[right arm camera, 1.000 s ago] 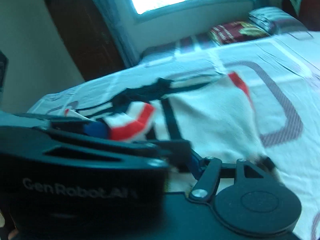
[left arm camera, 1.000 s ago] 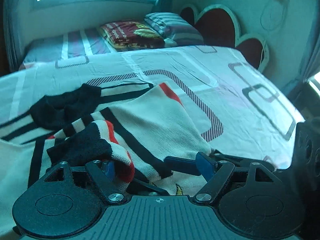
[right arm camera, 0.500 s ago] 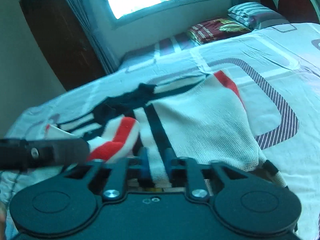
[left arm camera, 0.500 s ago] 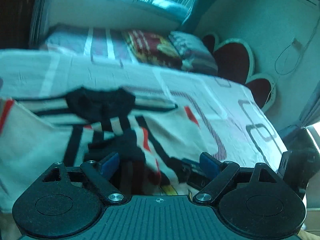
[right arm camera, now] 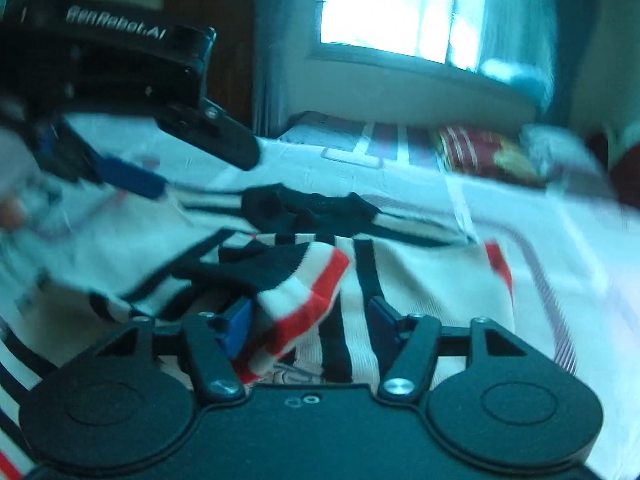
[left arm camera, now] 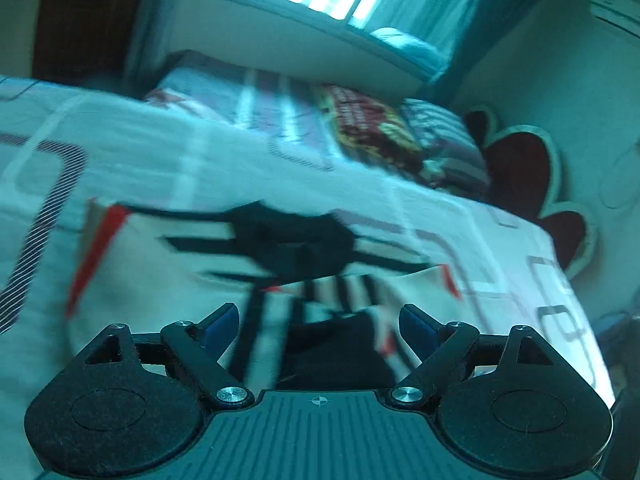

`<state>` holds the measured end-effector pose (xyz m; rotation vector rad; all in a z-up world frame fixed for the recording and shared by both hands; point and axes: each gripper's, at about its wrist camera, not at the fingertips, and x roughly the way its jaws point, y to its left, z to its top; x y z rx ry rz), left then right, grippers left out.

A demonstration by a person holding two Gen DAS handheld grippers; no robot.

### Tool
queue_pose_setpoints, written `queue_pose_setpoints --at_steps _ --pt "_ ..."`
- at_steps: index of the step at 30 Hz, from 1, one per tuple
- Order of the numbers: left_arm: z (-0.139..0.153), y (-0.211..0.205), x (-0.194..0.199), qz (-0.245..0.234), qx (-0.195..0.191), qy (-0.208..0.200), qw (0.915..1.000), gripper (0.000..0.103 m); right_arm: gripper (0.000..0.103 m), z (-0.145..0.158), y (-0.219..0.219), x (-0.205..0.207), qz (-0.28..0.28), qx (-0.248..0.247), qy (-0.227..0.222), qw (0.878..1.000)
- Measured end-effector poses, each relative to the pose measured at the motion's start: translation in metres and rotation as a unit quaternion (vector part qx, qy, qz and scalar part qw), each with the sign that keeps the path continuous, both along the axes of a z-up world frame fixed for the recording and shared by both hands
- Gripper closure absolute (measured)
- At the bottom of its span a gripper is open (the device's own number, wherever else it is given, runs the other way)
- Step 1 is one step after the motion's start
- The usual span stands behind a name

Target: Fold small clothes

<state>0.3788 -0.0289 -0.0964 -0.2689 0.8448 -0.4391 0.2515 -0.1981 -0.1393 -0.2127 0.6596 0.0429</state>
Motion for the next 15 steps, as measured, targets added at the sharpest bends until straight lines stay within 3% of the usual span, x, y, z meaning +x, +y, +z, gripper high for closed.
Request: queue_pose_setpoints --at_steps 3,4,6,8,12,15 --pt "-0.029 0.023 0.0 0.031 0.02 0.026 0.999 0.016 0.062 -0.005 0.015 0.015 0.013 -0.017 0.001 1.0" --pt "-0.038 0.029 0.0 0.04 0.025 0.035 0.9983 0.016 0.075 -0.001 0.011 0.017 0.006 0.006 -0.005 1.0" --pt "-0.055 0.038 0.001 0.059 0.037 0.054 0.9962 0.016 0.081 0.009 -0.011 0.019 -0.025 0.098 -0.01 0.995" --pt "-0.067 0.042 0.001 0.062 0.039 0.058 0.9956 0.016 0.09 0.011 -0.041 0.018 -0.078 0.173 -0.008 0.982" --pt "-0.07 0.034 -0.003 0.055 0.055 0.041 0.9962 0.016 0.09 -0.009 -0.107 0.007 -0.18 0.26 0.03 0.948" --pt "-0.068 0.032 -0.005 0.063 0.056 0.029 0.996 0.016 0.09 -0.022 -0.121 -0.002 -0.187 0.274 0.051 0.942"
